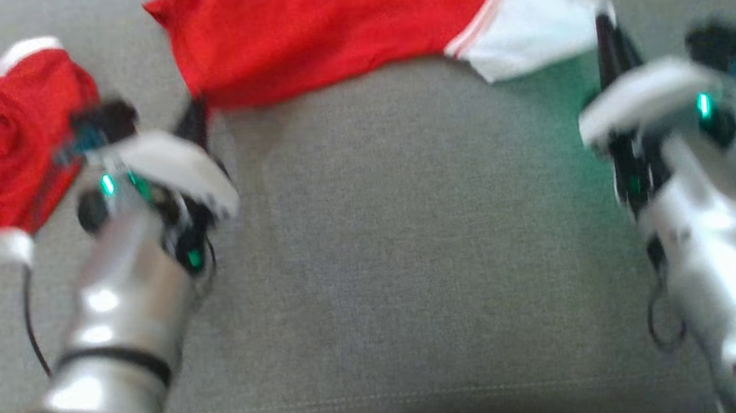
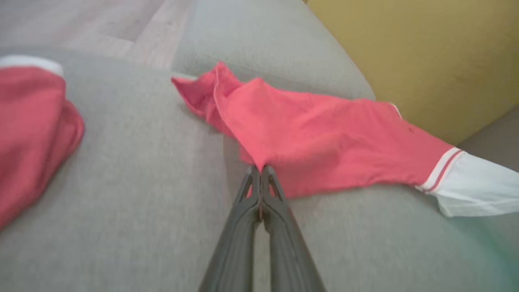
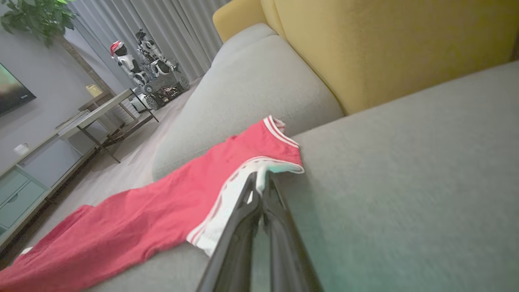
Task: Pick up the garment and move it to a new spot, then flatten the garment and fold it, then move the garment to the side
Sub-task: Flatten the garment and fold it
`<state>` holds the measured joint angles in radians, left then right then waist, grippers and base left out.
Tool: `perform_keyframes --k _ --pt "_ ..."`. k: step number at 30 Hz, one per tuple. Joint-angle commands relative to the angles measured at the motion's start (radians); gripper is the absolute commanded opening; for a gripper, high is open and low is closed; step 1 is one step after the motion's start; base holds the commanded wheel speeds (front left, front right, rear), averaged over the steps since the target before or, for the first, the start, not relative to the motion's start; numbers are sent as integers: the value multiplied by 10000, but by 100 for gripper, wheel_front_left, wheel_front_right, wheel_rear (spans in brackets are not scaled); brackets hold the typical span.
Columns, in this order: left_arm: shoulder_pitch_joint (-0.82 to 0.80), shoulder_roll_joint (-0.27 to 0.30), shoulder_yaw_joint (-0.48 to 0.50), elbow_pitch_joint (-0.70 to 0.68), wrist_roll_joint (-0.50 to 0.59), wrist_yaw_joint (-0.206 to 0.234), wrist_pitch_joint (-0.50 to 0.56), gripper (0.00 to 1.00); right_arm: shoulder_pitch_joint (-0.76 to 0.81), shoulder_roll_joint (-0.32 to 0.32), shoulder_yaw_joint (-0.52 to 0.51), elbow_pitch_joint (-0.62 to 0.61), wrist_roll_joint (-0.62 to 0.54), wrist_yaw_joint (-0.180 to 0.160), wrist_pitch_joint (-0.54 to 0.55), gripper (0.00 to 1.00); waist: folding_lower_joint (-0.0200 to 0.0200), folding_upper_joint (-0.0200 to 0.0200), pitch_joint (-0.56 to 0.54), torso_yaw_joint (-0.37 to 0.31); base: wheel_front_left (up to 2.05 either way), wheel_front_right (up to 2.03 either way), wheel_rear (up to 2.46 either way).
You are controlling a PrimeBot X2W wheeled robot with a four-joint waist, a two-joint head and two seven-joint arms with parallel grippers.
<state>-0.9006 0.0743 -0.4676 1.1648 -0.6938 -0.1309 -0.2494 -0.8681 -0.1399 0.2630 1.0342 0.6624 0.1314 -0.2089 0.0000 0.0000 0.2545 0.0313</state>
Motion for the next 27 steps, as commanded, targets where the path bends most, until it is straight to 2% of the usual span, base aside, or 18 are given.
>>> perform_keyframes --k 1,6,7,12,15,19,23,27 --pt "429 424 268 -579 52 3 -116 0 533 -34 196 -681 150 -7 -189 0 0 0 -437 99 0 0 0" --pt "2346 751 666 -2563 636 60 -121 0 3186 -420 109 -2389 358 -7 -312 0 0 0 -913 212 0 0 0" --pt "2346 751 666 -2563 636 60 -121 0 3186 -420 109 -2389 358 -7 -312 0 0 0 -913 212 0 0 0" --pt "4237 887 755 -4322 1195 404 -122 0 6120 -465 -838 -4556 240 -7 30 0 0 0 -1409 363 0 0 0" --pt "5175 1118 848 -5167 1227 488 -122 0 7828 -188 -1522 -6228 -187 -7 747 0 0 0 -1694 335 0 0 0" --pt "6383 1495 813 -6253 1147 559 34 0 10068 503 -2782 -8606 -763 -7 2128 0 0 0 -2117 376 0 0 0" --pt "7607 1890 1019 -7534 940 987 308 0 11839 855 -3503 -10777 -1088 -7 3571 0 0 0 -2452 315 0 0 0" --pt "8709 2259 1265 -8787 745 1521 694 0 13030 890 -3849 -12122 -713 -7 4335 0 0 0 -2667 257 0 0 0"
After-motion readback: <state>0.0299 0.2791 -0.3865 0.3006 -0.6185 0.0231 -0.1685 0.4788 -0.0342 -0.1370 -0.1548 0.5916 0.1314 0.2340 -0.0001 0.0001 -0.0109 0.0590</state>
